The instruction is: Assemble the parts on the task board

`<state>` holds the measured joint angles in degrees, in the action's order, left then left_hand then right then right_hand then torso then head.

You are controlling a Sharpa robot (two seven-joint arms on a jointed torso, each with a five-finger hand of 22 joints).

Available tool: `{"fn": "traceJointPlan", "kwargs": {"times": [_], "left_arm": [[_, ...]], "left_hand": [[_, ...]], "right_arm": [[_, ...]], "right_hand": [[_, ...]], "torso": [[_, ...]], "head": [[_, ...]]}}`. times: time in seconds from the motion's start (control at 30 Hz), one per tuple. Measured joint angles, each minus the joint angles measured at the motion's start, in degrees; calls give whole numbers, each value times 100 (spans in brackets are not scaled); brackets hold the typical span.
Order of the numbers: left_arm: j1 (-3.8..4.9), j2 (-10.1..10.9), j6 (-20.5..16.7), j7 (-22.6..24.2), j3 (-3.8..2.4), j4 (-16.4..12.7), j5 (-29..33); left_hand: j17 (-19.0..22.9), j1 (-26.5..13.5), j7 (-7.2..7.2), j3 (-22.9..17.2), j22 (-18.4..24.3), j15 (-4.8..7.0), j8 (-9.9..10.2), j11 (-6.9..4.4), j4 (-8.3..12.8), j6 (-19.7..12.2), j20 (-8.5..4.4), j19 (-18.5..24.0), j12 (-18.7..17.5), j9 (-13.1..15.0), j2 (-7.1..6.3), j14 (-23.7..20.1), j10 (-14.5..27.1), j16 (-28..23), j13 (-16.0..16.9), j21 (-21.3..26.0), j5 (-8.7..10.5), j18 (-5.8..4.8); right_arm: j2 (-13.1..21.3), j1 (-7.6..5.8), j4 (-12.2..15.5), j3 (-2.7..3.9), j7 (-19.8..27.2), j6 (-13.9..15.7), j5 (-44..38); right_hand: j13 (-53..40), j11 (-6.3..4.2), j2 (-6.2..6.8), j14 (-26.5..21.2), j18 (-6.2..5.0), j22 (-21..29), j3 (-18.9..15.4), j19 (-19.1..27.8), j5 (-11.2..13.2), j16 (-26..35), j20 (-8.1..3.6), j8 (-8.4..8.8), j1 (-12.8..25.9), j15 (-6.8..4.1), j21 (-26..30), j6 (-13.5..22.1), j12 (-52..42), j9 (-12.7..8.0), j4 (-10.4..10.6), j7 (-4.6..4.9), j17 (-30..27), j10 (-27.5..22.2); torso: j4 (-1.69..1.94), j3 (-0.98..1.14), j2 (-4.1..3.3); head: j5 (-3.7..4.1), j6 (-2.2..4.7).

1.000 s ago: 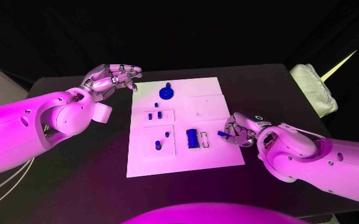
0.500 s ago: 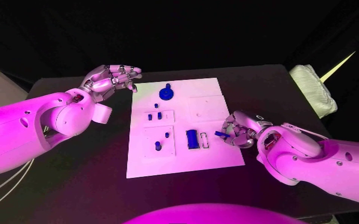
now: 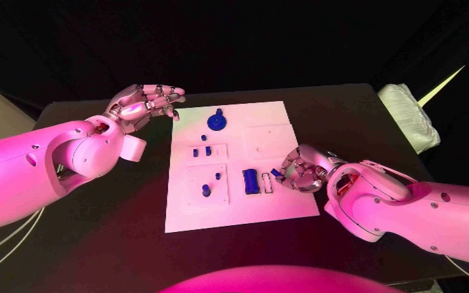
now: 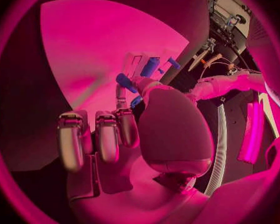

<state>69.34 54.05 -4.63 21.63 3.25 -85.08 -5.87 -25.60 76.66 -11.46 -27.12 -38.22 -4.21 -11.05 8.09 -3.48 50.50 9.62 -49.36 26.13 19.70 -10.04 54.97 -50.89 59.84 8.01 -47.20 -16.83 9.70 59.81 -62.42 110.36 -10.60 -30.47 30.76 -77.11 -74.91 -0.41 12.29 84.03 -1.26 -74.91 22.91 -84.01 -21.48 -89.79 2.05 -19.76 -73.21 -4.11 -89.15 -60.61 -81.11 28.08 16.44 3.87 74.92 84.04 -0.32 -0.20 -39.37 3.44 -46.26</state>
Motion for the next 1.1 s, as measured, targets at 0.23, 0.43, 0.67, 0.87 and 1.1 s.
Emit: {"fn": "traceJointPlan", "kwargs": {"times": [0.23,0.43,0.67,0.87,1.1], "left_arm": [[0,1,0,-3,0,-6,0],[0,1,0,-13,0,-10,0],[0,-11,0,-24,0,-9,0],[0,-11,0,-33,0,-8,1],[0,-9,0,-42,0,-8,3]], "left_hand": [[0,0,0,0,6,0,0,0,0,0,0,0,23,2,0,0,0,0,0,26,0,0],[6,0,0,17,17,0,24,0,-17,0,21,-21,23,5,0,0,0,0,-6,26,0,-1],[5,0,0,32,22,0,23,0,-32,0,21,-21,23,4,0,0,0,0,-6,49,0,0],[5,0,0,16,22,0,23,0,-48,0,21,-21,23,4,0,0,0,0,-12,49,0,-1],[5,0,0,31,29,0,34,21,-64,0,21,-21,22,3,0,0,21,0,-11,49,0,-1]], "right_arm": [[-232,134,-129,-5,-18,-16,336],[-316,162,-213,-4,-41,-17,483],[-377,163,-268,5,-51,-6,521],[-418,163,-300,7,-53,4,520],[-455,165,-308,4,-55,17,516]], "right_hand": [[0,0,-46,0,0,0,53,0,72,0,0,-34,260,0,0,-23,0,25,-7,-23,0,0],[0,-31,-67,0,0,1,85,0,73,0,0,-110,508,0,1,-75,0,75,-7,-75,-1,-8],[0,-41,-66,0,0,-4,85,0,96,0,0,-126,553,0,1,-86,0,83,-7,-86,-1,1],[0,-41,-66,0,0,-4,85,0,96,0,1,-131,553,0,1,-86,0,83,-7,-86,-1,1],[1,-40,-70,0,0,-4,87,0,96,0,1,-131,560,0,1,-86,0,82,-5,-86,-1,1]], "torso": [[3,4,-3],[10,4,-7],[3,4,-10],[-2,4,-8],[2,5,-3]], "head": [[-2,-12],[10,-26],[-6,-20],[-11,-29],[-23,-35]]}}
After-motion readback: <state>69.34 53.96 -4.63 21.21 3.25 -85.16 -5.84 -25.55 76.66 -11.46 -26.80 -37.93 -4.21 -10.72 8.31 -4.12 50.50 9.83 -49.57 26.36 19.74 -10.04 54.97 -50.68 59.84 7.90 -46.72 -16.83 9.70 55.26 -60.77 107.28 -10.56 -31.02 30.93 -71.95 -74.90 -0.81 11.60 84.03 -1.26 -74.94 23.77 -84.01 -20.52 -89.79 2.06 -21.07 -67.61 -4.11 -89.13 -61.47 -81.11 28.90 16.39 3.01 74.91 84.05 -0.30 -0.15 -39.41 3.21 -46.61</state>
